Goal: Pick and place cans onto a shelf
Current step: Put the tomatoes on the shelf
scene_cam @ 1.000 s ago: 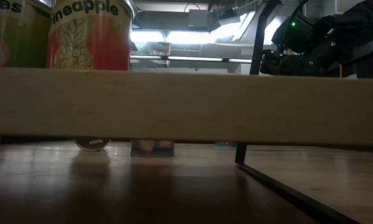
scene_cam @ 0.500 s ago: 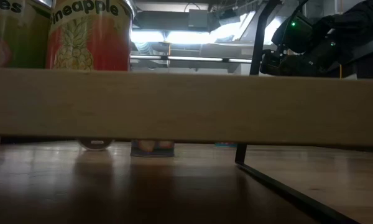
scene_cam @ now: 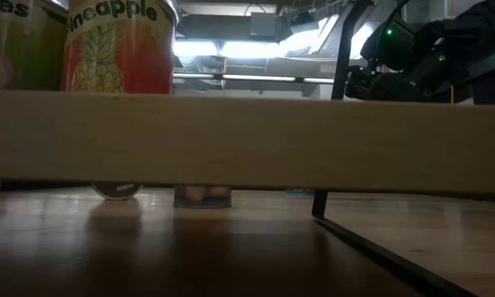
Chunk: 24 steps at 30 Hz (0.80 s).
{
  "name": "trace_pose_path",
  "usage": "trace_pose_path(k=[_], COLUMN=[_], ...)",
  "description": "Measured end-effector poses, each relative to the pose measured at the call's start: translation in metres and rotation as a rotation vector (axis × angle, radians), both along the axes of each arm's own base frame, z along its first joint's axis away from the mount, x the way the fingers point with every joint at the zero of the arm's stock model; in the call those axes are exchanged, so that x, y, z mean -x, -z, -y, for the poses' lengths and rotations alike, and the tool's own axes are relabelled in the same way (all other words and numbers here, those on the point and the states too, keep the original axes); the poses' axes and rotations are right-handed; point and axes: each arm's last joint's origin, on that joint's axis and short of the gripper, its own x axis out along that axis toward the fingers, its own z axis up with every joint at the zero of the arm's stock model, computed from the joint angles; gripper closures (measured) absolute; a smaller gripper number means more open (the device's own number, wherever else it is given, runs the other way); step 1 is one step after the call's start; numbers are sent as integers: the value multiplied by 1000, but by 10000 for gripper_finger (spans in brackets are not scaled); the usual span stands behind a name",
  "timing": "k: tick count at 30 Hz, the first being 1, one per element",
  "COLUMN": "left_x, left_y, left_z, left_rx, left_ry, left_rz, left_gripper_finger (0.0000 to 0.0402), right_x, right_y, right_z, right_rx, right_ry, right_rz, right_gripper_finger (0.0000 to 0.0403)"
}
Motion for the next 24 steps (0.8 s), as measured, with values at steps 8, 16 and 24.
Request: trace_pose_path(k=[8,16,24], left_x=[-2,-6,-23], left_y=[-24,-51,-80], left_z=[2,-1,-12], left_rx=[-10,-79,-181], left_ry=[30,61,127], left_rz=[21,113,277], left_gripper_finger=[337,337,337], right_x=[0,0,0], right_y=[0,0,0], right_z=[0,0,0], right_rx=[0,0,0], right_ry=[0,0,0], right_rz=[0,0,0], right_gripper_finger=[344,344,344])
